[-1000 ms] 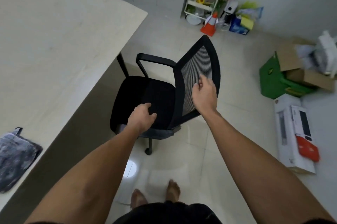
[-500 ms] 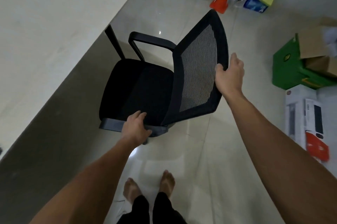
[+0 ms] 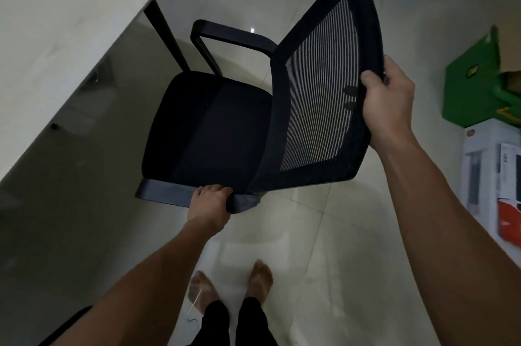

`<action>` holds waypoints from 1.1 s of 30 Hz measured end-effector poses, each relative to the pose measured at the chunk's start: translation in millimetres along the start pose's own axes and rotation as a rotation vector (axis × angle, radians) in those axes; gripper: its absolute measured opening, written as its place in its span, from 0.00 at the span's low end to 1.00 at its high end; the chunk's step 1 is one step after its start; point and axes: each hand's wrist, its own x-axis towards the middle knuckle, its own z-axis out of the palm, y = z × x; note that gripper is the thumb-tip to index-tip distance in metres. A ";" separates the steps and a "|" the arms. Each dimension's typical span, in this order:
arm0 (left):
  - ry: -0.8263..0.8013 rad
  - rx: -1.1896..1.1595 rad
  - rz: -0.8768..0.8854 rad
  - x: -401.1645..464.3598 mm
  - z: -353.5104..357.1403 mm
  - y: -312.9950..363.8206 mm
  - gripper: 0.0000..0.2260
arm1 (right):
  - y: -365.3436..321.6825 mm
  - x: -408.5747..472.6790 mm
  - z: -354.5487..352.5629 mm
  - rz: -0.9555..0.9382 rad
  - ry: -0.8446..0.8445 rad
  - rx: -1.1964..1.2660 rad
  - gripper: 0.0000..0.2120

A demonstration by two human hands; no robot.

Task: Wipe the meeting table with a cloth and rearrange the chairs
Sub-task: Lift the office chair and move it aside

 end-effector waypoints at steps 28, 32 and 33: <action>0.011 0.265 -0.112 -8.2 -47.3 -159.9 0.22 | -52.7 -59.7 171.7 0.055 0.081 0.080 0.20; 0.037 0.327 -0.171 -13.0 -51.4 -198.5 0.24 | -57.3 -73.3 214.5 0.090 0.087 0.112 0.27; 0.043 0.330 -0.193 -14.6 -51.6 -205.3 0.24 | -55.7 -74.3 223.2 0.098 0.093 0.116 0.28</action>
